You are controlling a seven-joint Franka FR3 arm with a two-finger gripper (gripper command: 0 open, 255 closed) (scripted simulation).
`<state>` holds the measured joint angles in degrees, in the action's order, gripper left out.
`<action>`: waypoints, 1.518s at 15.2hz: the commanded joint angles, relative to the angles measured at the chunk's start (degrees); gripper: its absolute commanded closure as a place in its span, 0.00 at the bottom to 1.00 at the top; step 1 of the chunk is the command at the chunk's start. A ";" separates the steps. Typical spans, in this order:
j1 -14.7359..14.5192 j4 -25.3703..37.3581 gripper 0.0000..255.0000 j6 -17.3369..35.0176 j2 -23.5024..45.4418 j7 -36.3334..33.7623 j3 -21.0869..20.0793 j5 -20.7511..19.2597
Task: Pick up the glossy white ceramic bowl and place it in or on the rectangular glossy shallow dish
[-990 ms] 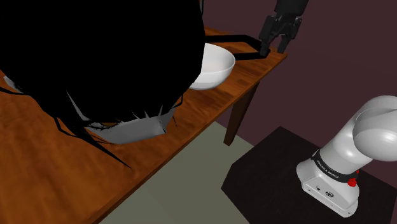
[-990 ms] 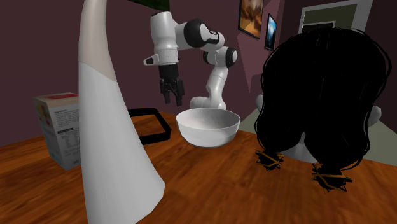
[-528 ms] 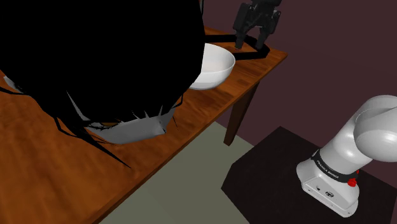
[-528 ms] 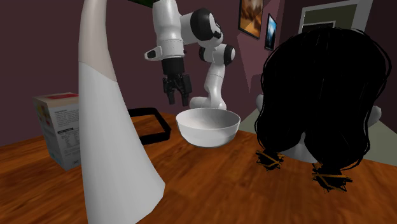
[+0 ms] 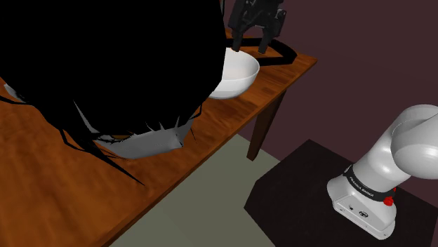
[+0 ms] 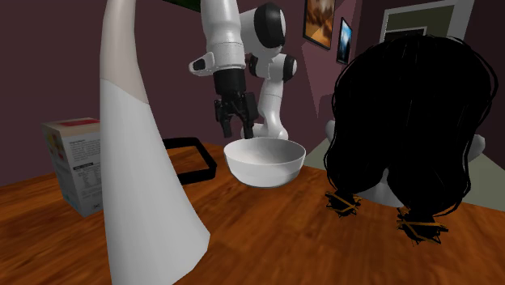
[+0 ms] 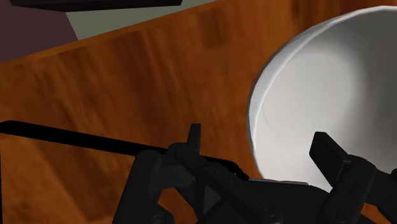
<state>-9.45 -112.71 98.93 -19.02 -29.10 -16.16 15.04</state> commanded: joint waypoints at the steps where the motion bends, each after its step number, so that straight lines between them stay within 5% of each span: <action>1: -0.14 -0.96 0.00 1.36 0.25 -0.20 -0.37 0.13; 13: -0.41 -4.32 0.00 4.84 0.30 -0.07 -0.96 0.43; 14: -0.41 -4.32 1.00 4.84 0.30 -0.07 -0.96 0.43; 23: -0.41 -4.33 1.00 4.85 0.30 -0.08 -0.96 0.43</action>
<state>-9.84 -116.98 103.79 -18.73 -29.17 -17.09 15.46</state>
